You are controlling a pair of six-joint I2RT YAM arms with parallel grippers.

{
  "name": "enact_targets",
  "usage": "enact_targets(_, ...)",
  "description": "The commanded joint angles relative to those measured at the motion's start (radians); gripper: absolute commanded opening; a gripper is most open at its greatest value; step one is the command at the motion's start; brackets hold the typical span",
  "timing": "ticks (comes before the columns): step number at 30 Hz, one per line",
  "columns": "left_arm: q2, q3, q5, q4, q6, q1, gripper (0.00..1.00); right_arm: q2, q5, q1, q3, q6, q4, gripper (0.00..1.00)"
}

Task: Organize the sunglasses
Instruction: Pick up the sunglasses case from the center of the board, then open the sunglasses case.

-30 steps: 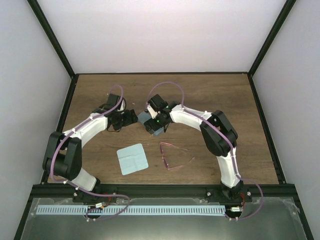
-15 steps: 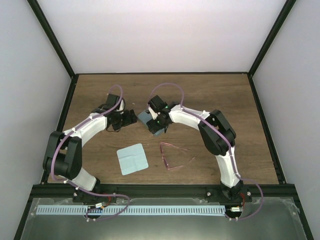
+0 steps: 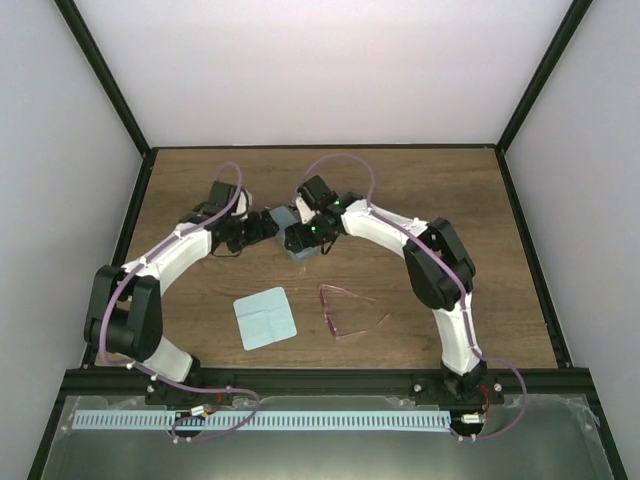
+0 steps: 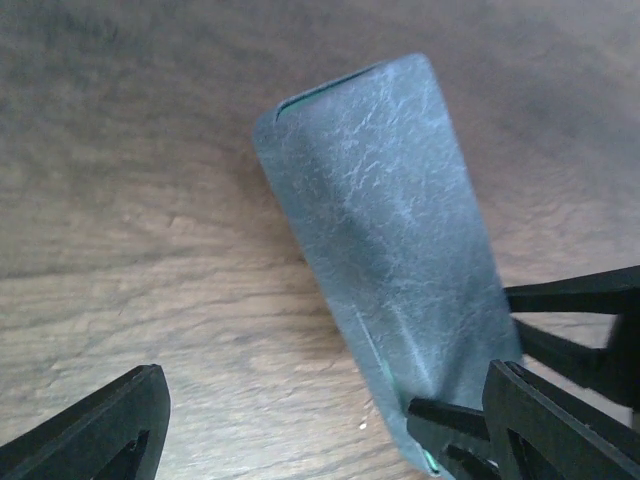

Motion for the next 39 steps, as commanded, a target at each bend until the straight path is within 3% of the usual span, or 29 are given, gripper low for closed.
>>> enact_targets(1,-0.055,0.061,0.048,0.051,-0.04,0.027,0.88,-0.086,-0.181,-0.065,0.043,0.113,0.08,0.46)
enact_targets(8,-0.132,0.026,0.13,0.165,-0.147,0.087,0.88,-0.156,-0.463,-0.18,-0.052,0.246,0.252,0.46)
enact_targets(17,-0.122,0.02,0.263,0.336,-0.246,0.091,0.88,-0.192,-0.65,-0.206,-0.124,0.371,0.444,0.47)
enact_targets(39,-0.111,-0.051,0.319,0.444,-0.289,0.089,0.88,-0.216,-0.785,-0.232,-0.181,0.519,0.619,0.47)
